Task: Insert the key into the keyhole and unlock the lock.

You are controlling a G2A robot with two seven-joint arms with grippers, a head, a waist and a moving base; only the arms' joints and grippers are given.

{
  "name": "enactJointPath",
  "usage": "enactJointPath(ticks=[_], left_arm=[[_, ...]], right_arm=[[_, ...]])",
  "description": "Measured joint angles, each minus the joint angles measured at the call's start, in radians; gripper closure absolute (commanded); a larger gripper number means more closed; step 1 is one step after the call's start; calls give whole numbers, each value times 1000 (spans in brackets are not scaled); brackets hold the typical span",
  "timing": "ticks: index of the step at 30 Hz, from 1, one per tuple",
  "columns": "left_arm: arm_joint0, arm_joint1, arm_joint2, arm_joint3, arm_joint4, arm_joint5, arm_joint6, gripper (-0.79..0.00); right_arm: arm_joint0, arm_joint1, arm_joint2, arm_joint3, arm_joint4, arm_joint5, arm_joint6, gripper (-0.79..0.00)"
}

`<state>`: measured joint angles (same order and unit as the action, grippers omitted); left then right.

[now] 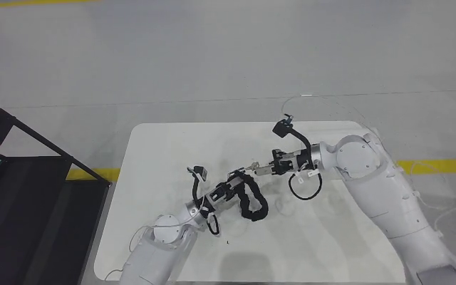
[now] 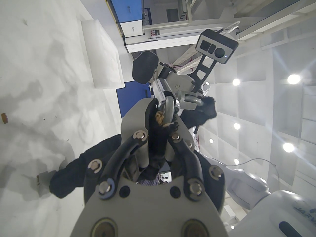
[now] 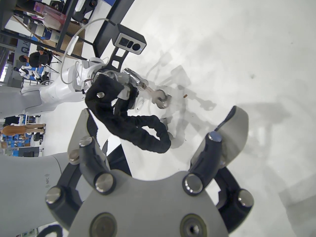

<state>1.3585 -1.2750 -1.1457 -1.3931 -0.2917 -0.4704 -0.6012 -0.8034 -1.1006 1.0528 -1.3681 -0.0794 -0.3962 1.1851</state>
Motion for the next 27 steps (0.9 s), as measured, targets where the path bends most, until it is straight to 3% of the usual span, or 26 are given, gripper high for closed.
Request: enactJointPath(ticks=[7, 12, 14, 15, 17, 18, 19, 20, 27], left_arm=[[-2, 0, -23, -12, 126, -142, 119, 0], [5, 0, -40, -14, 363, -281, 245, 0], [6, 2, -47, -22, 422, -307, 269, -610], [9, 3, -52, -27, 446, -327, 281, -785], [15, 6, -62, -32, 462, -345, 285, -785], [17, 8, -73, -37, 470, -347, 286, -606], [18, 10, -82, -42, 479, -348, 288, -265], [20, 12, -90, -47, 488, -348, 289, -3], [28, 25, -129, -84, 601, -297, 276, 0]], right_arm=[[-84, 30, 105, -27, 107, -27, 27, -785], [-142, 43, 135, -41, 130, -69, 23, -785], [-159, 46, 141, -45, 142, -75, 22, -785], [-169, 48, 144, -47, 152, -75, 25, -785], [-181, 51, 148, -50, 160, -75, 30, -785], [-187, 53, 149, -50, 160, -77, 32, -785], [-192, 54, 150, -51, 160, -78, 32, -785], [-196, 55, 151, -51, 162, -79, 31, -785], [-218, 61, 150, -56, 174, -89, 19, -785]])
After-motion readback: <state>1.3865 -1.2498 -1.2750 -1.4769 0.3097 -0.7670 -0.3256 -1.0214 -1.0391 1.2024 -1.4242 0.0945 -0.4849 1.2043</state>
